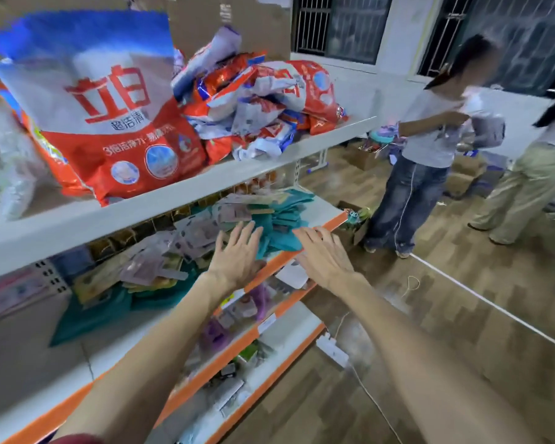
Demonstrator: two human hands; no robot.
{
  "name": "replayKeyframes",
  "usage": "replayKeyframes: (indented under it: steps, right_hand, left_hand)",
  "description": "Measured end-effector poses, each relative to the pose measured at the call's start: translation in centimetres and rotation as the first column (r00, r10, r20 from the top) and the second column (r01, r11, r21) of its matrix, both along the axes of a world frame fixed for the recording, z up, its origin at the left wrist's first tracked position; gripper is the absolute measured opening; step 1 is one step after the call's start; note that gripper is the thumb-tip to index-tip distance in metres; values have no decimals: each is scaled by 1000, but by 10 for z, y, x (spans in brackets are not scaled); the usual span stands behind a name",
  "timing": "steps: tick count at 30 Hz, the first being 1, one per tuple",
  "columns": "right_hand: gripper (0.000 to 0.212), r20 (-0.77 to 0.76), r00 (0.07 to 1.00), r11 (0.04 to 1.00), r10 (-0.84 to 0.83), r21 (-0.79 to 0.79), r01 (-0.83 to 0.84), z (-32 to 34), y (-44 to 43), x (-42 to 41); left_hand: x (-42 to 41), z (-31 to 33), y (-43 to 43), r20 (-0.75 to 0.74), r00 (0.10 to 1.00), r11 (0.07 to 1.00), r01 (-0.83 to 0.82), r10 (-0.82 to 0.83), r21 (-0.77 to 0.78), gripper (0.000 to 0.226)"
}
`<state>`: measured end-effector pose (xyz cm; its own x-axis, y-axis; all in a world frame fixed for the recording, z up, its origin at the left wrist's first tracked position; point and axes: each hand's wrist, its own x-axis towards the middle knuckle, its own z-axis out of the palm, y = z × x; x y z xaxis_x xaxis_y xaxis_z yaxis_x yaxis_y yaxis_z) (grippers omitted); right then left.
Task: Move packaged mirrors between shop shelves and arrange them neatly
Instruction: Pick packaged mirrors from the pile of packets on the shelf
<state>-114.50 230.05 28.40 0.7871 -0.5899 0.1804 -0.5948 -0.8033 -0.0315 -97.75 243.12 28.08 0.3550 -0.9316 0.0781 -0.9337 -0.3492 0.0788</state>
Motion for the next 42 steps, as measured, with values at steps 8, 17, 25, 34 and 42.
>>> replayKeyframes:
  steps: [8,17,25,34,42]
  right_hand:
    - [57,-43,970,971,240,-3,-240,-12,-68,81]
    - [46,-102,858,863,504,11,-506,-19,-111,137]
    - [51,-64,817,819,573,89,-567,-24,-125,154]
    - [55,-42,761,761,647,103,-641,-21,-84,213]
    - [59,-84,747,749,660,148,-645,-65,-68,268]
  left_hand:
    - [47,-14,-17,-130,947,956,-292,293,31,76]
    - [49,-22,-34,-26,851,852,-523,524,30,79]
    - [41,-34,-2,20,737,733,-675,676,78,75]
    - [81,-33,34,64,722,724,-690,689,-2,64]
    - [142,-91,49,-17,585,584,-809,811,70,66]
